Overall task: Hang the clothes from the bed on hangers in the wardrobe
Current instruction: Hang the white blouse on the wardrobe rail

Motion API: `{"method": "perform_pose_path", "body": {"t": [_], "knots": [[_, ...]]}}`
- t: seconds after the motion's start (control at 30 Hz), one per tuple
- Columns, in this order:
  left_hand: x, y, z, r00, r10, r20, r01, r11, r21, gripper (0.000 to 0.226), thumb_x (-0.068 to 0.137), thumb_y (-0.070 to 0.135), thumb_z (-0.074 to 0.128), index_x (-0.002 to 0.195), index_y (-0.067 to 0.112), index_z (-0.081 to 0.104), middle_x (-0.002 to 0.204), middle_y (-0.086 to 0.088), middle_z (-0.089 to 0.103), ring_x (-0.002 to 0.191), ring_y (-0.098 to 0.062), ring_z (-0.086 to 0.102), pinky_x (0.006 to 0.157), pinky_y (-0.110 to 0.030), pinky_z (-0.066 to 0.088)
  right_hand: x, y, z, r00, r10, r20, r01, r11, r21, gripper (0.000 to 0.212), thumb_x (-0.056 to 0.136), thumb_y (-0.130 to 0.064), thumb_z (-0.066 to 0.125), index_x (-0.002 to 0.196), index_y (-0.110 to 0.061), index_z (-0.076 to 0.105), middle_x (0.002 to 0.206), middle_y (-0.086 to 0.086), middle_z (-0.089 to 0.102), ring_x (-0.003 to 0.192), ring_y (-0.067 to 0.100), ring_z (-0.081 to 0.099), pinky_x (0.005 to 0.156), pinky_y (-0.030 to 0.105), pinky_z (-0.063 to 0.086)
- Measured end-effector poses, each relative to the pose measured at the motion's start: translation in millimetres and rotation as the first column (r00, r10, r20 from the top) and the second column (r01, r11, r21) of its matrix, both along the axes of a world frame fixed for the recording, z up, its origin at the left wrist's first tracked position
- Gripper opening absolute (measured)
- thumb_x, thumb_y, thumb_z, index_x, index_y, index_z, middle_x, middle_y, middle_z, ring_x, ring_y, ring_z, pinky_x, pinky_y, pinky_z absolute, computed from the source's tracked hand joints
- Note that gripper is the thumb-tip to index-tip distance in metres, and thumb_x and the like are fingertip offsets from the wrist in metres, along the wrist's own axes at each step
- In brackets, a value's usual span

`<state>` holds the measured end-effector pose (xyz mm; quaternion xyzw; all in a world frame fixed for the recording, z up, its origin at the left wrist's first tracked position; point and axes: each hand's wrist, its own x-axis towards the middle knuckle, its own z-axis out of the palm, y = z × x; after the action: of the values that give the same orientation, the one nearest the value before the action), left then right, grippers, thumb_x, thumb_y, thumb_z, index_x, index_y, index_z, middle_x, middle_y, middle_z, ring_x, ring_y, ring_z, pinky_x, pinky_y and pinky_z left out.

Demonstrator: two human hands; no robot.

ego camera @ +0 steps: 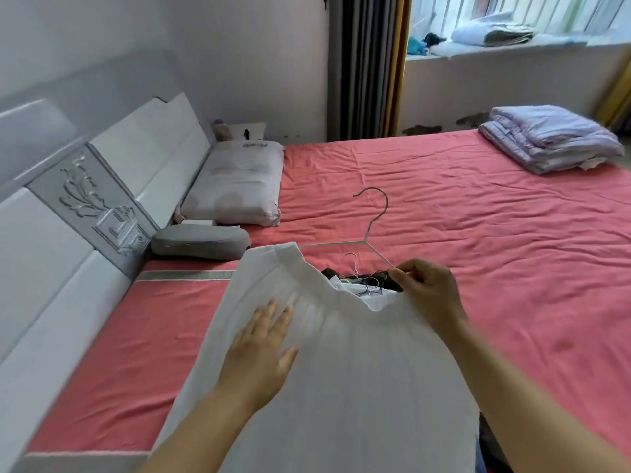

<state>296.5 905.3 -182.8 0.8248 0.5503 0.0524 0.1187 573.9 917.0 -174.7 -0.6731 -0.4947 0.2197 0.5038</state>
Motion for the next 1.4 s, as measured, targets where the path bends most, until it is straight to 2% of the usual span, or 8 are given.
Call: {"method": "perform_pose_path", "body": {"t": [0.17,0.3,0.37,0.5,0.67,0.83,1.13,1.4], "knots": [[37,44,-57,0.99,0.002,-0.143,-0.023,0.989,-0.144,0.061,0.098,0.044,0.035,0.15,0.03,0.005,0.158,0.005,-0.009,0.145,-0.013,-0.006,0.116,-0.028,0.007,29,48,-86,0.983,0.182,0.005,-0.178,0.966,-0.189,0.034,0.063,-0.03,0.082,0.081,-0.026,0.053,0.057,-0.011,0.045,0.053,0.004,0.041,0.055,0.027,0.034],[54,68,-93,0.987,0.029,-0.155,-0.064,0.973,-0.221,0.059,0.098,0.045,0.037,0.149,0.03,0.014,0.158,0.007,-0.001,0.145,-0.012,0.003,0.117,-0.028,0.011,45,59,-144,0.94,0.333,0.074,-0.29,0.895,-0.339,0.06,0.046,-0.05,0.073,0.099,-0.034,0.051,0.083,-0.016,0.048,0.077,0.004,0.048,0.07,0.024,0.039],[60,71,-109,0.985,0.03,-0.17,-0.073,0.964,-0.254,0.057,0.097,0.045,0.038,0.149,0.03,0.018,0.158,0.007,0.004,0.144,-0.012,0.009,0.115,-0.028,0.015,56,63,-173,0.925,0.359,0.127,-0.276,0.862,-0.425,0.069,0.05,-0.044,0.073,0.114,-0.031,0.051,0.098,-0.013,0.05,0.093,0.012,0.051,0.08,0.027,0.04],[65,64,-137,0.981,0.032,-0.193,-0.094,0.942,-0.323,0.054,0.098,0.044,0.038,0.147,0.029,0.022,0.157,0.008,0.01,0.143,-0.011,0.014,0.112,-0.027,0.019,67,63,-226,0.728,0.459,0.509,-0.053,0.778,-0.626,0.075,0.068,-0.035,0.076,0.133,-0.02,0.043,0.13,0.008,0.042,0.12,0.03,0.041,0.097,0.035,0.031],[57,48,-150,0.972,0.031,-0.233,-0.119,0.92,-0.374,0.053,0.098,0.044,0.037,0.147,0.028,0.024,0.157,0.008,0.01,0.143,-0.009,0.013,0.112,-0.025,0.016,46,50,-253,0.727,0.311,0.612,-0.059,0.917,-0.396,0.057,0.041,-0.007,0.087,0.093,-0.001,0.065,0.092,0.019,0.061,0.076,0.041,0.06,0.068,0.044,0.051],[47,39,-139,0.971,0.065,-0.228,-0.141,0.93,-0.338,0.051,0.098,0.044,0.039,0.145,0.028,0.028,0.156,0.009,0.013,0.142,-0.009,0.017,0.111,-0.024,0.018,15,34,-239,0.828,0.263,0.495,-0.151,0.955,-0.254,0.049,0.055,-0.008,0.086,0.099,-0.001,0.065,0.097,0.017,0.062,0.083,0.04,0.06,0.073,0.046,0.05],[14,-1,-93,0.963,0.243,-0.119,-0.265,0.937,-0.229,0.046,0.096,0.04,0.046,0.139,0.026,0.042,0.151,0.007,0.028,0.138,-0.01,0.025,0.109,-0.023,0.02,-55,-2,-150,0.854,0.387,0.348,-0.369,0.922,-0.119,0.03,0.076,-0.022,0.067,0.102,-0.007,0.067,0.096,0.008,0.068,0.089,0.032,0.064,0.08,0.042,0.047],[-70,-86,-40,0.889,0.456,-0.045,-0.457,0.874,-0.165,0.039,0.094,0.04,0.049,0.131,0.028,0.051,0.131,0.011,0.05,0.121,-0.01,0.046,0.094,-0.024,0.037,-141,-58,-79,0.719,0.621,0.313,-0.621,0.776,-0.113,0.031,0.078,-0.025,0.067,0.106,-0.012,0.066,0.088,0.0,0.066,0.082,0.021,0.063,0.07,0.034,0.05]]}}
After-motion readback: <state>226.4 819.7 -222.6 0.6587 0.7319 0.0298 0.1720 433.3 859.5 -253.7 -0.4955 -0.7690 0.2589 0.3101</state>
